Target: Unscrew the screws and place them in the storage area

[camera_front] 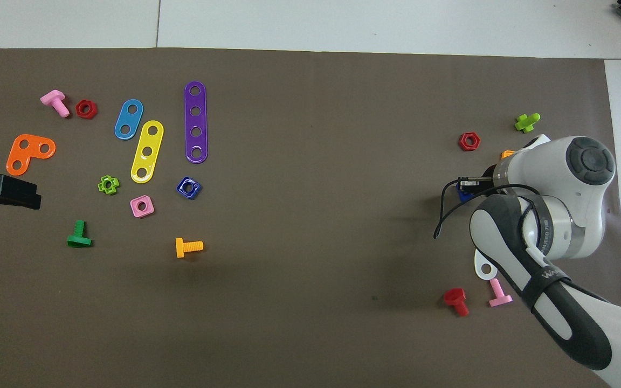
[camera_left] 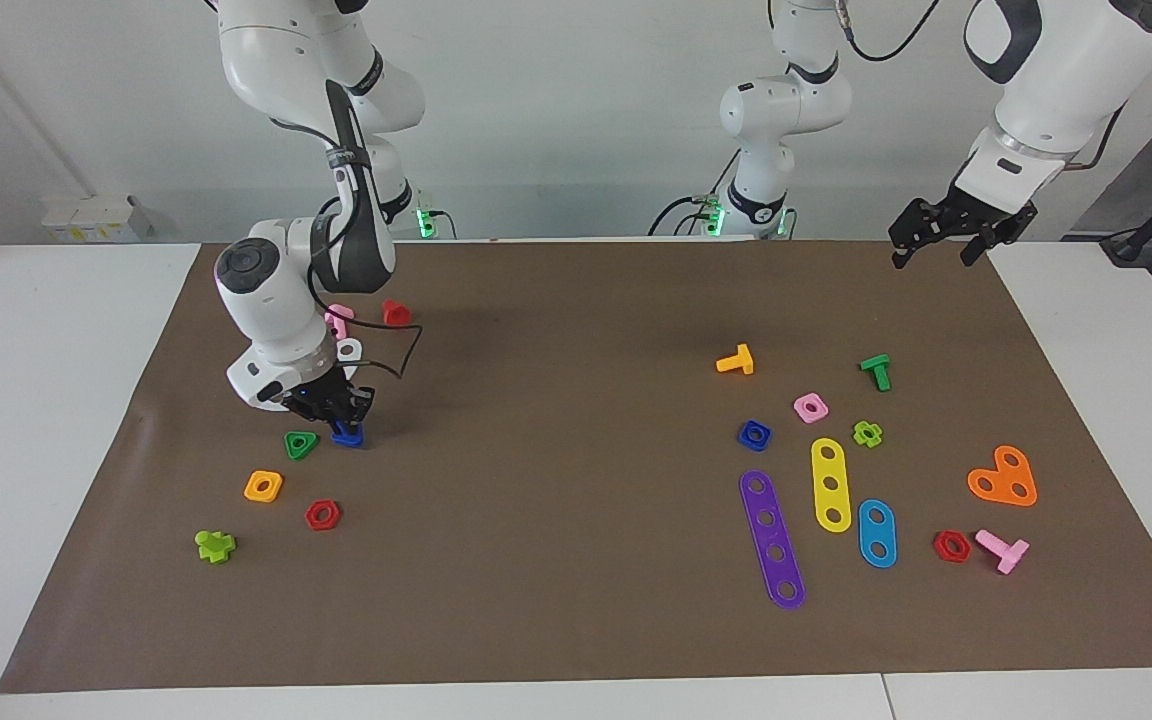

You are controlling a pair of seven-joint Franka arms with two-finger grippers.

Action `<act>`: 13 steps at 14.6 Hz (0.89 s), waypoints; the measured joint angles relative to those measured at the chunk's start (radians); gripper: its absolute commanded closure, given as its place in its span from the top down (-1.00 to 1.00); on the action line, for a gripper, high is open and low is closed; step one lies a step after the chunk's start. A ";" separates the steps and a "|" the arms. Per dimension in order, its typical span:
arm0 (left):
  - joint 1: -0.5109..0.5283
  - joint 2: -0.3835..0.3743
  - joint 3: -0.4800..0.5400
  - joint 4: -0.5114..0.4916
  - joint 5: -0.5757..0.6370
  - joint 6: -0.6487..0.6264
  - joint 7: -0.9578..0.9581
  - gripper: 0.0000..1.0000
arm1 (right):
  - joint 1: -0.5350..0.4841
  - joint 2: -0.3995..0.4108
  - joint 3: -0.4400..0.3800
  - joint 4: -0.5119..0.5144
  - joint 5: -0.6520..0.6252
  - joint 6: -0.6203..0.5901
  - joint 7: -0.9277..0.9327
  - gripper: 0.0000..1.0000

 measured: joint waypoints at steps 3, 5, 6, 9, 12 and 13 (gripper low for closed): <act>0.000 0.000 0.000 0.000 0.000 0.000 0.000 1.00 | -0.001 0.008 0.000 -0.012 0.000 0.018 -0.005 1.00; 0.000 0.000 0.000 0.000 0.000 0.000 0.000 1.00 | -0.001 0.008 0.000 -0.006 0.000 0.020 -0.005 1.00; 0.000 0.000 0.000 0.000 0.000 0.000 0.000 1.00 | -0.001 0.006 0.000 0.007 0.000 0.016 -0.005 1.00; 0.000 0.000 0.000 0.000 0.000 0.000 0.000 1.00 | -0.001 -0.034 -0.002 0.117 -0.002 -0.115 -0.005 1.00; 0.000 0.000 0.000 0.000 0.000 0.000 0.000 1.00 | -0.010 -0.118 -0.008 0.260 -0.039 -0.316 -0.005 1.00; 0.000 0.000 0.000 0.000 0.000 0.000 0.000 1.00 | -0.015 -0.149 -0.009 0.292 -0.047 -0.378 -0.005 1.00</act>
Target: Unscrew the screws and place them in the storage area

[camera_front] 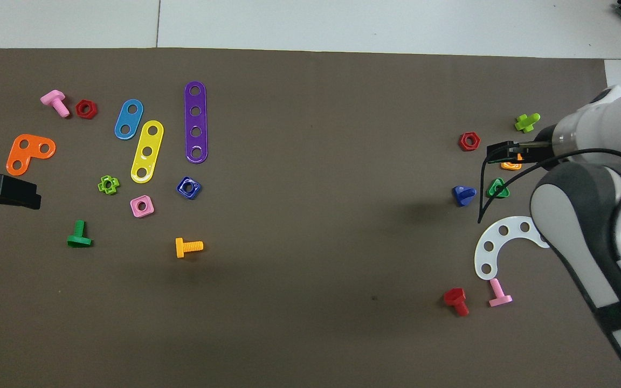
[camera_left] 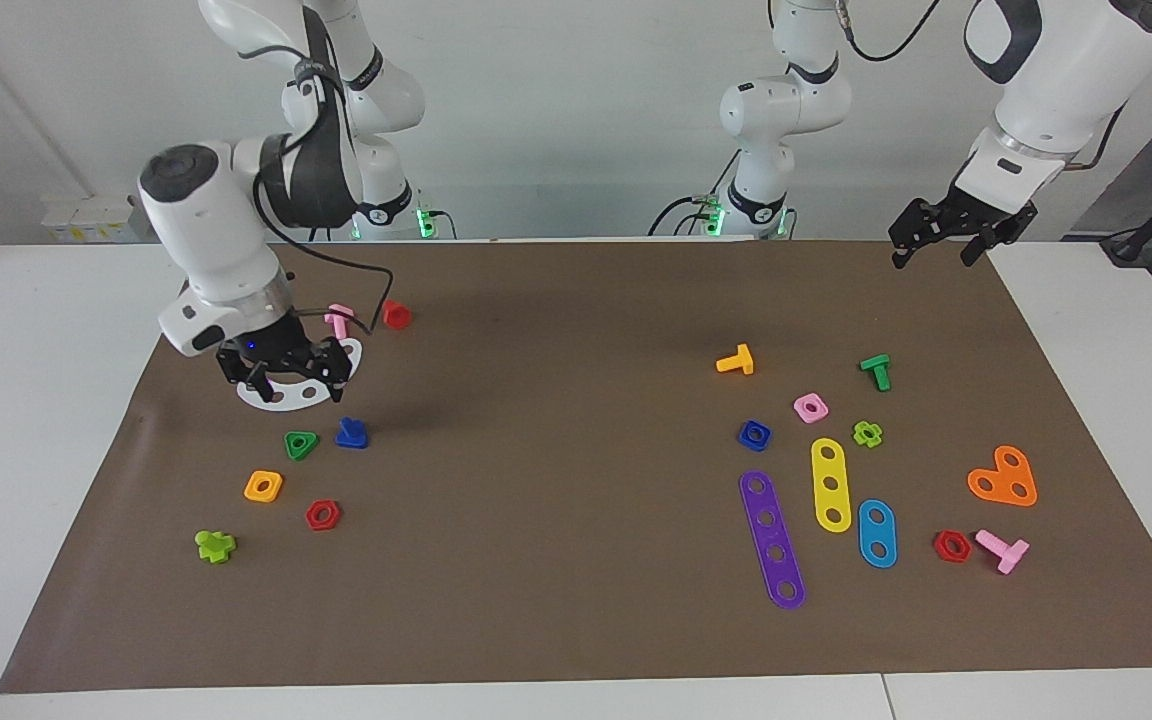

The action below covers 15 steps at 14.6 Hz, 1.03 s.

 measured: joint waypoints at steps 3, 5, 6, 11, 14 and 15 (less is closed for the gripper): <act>0.000 0.000 0.000 0.000 0.000 0.000 0.000 1.00 | -0.005 -0.078 -0.002 0.067 -0.002 -0.187 0.029 1.00; 0.000 0.000 0.000 0.000 0.000 0.000 0.000 1.00 | -0.010 -0.105 -0.002 0.121 -0.002 -0.310 0.123 1.00; 0.000 0.000 0.000 0.000 0.000 0.000 0.000 1.00 | -0.013 -0.111 -0.002 0.149 -0.002 -0.361 0.153 1.00; 0.000 0.000 0.000 0.000 0.000 0.000 0.000 1.00 | -0.022 -0.154 -0.003 0.200 -0.011 -0.491 0.125 1.00; 0.000 0.000 0.000 0.000 0.000 0.000 0.000 1.00 | -0.036 -0.160 -0.003 0.199 -0.019 -0.499 0.073 1.00; 0.000 0.000 0.000 0.000 0.000 0.000 0.000 1.00 | -0.039 -0.159 -0.003 0.200 -0.033 -0.499 0.060 1.00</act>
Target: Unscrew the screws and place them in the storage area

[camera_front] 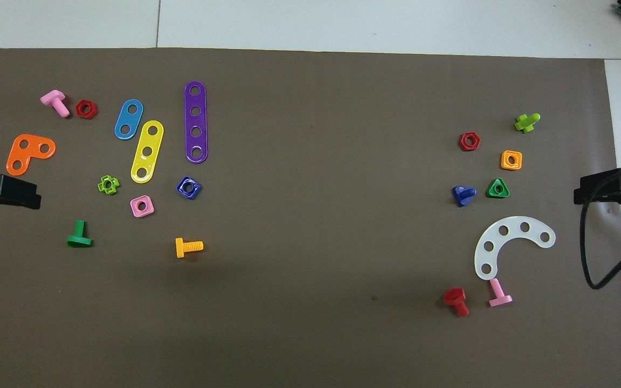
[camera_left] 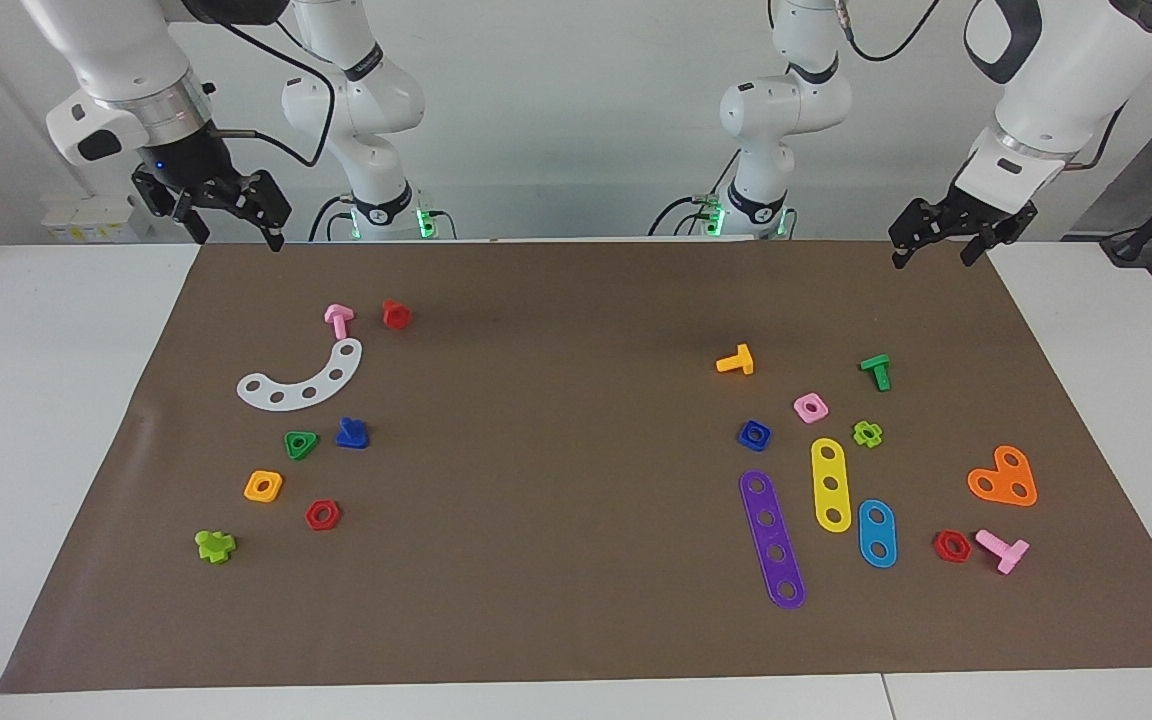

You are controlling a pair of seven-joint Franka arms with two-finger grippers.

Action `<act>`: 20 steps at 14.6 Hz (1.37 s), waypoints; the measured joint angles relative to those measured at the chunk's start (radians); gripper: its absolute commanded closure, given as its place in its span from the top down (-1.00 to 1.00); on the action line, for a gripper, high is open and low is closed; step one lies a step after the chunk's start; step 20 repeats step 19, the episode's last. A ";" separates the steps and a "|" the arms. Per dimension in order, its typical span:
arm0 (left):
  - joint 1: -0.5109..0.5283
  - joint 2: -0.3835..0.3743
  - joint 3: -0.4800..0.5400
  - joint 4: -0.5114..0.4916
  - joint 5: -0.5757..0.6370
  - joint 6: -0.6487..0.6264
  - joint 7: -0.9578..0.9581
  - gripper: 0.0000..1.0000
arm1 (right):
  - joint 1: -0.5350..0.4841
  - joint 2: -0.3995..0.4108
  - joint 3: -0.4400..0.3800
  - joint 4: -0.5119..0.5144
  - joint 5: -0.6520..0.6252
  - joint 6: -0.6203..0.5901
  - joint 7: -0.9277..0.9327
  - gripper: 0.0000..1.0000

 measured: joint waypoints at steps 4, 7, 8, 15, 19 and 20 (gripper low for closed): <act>0.000 0.000 0.000 0.000 0.000 0.000 0.000 1.00 | -0.001 0.003 0.004 0.000 -0.013 0.000 -0.017 1.00; 0.000 0.000 0.000 0.000 0.000 0.000 0.000 1.00 | 0.000 0.003 0.010 0.000 -0.013 0.000 -0.018 1.00; 0.000 0.000 0.000 0.000 0.000 0.000 0.000 1.00 | -0.002 0.003 0.010 0.000 -0.013 0.000 -0.018 1.00; 0.000 0.000 0.000 0.000 0.000 0.000 0.000 1.00 | -0.029 0.003 0.051 0.000 -0.013 -0.001 -0.018 1.00; 0.000 0.000 0.000 0.000 0.000 0.000 0.000 1.00 | -0.029 0.003 0.054 0.001 -0.013 -0.001 -0.018 1.00; 0.000 0.000 0.000 0.000 0.000 0.000 0.000 1.00 | -0.029 0.003 0.054 0.001 -0.013 -0.001 -0.018 1.00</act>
